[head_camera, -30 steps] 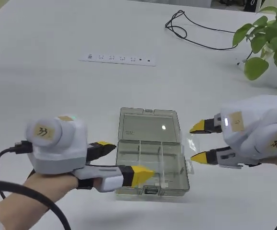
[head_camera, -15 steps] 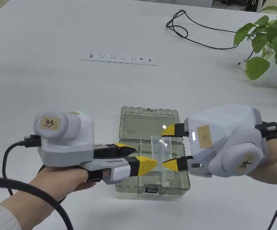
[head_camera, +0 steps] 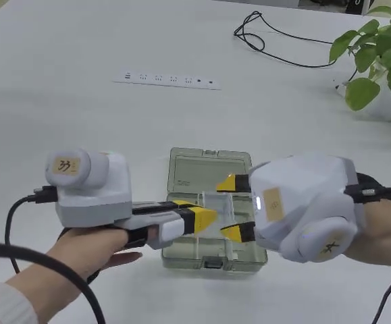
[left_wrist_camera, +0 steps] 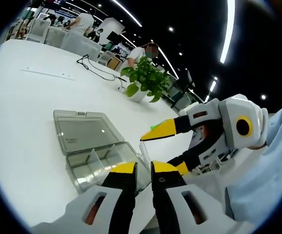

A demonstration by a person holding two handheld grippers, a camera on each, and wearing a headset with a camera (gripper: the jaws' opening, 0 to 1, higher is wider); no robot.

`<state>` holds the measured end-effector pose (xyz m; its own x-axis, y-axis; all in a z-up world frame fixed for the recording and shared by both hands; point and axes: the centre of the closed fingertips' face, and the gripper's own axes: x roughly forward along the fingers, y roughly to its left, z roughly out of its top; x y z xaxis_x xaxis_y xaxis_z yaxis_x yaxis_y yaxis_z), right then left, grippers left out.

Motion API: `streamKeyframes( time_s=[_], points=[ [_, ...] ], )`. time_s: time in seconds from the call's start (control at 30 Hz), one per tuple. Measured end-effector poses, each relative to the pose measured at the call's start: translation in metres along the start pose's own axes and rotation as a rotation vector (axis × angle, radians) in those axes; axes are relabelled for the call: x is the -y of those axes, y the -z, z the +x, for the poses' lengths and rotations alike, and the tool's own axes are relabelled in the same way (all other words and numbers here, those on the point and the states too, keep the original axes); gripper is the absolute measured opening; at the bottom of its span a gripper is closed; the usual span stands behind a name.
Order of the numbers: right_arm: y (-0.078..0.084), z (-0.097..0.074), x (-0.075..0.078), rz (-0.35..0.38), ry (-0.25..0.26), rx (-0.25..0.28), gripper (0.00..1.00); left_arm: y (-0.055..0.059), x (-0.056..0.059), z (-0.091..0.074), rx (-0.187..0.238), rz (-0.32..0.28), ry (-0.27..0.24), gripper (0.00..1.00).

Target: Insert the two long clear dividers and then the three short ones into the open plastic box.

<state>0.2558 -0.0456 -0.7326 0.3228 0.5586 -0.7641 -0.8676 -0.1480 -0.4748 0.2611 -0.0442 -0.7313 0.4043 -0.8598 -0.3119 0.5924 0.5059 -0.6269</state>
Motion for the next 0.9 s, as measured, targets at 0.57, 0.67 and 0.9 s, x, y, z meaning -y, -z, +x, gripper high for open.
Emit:
streamKeyframes(
  time_s=[0.57, 0.67, 0.9],
  points=[
    [-0.0028, -0.0021, -0.0004, -0.038, 0.013, -0.011, 0.33, -0.0015, 0.0077, 0.002, 0.029, -0.105, 0.029, 0.0],
    [-0.0042, -0.004, 0.0009, -0.037, 0.011, -0.004, 0.3, 0.0007, 0.0058, 0.0015, 0.017, -0.074, 0.014, 0.0],
    [-0.0068, -0.0053, 0.0007, 0.007, -0.018, 0.016, 0.35, -0.003, 0.0067, -0.0024, 0.029, -0.072, 0.027, 0.0]
  ],
)
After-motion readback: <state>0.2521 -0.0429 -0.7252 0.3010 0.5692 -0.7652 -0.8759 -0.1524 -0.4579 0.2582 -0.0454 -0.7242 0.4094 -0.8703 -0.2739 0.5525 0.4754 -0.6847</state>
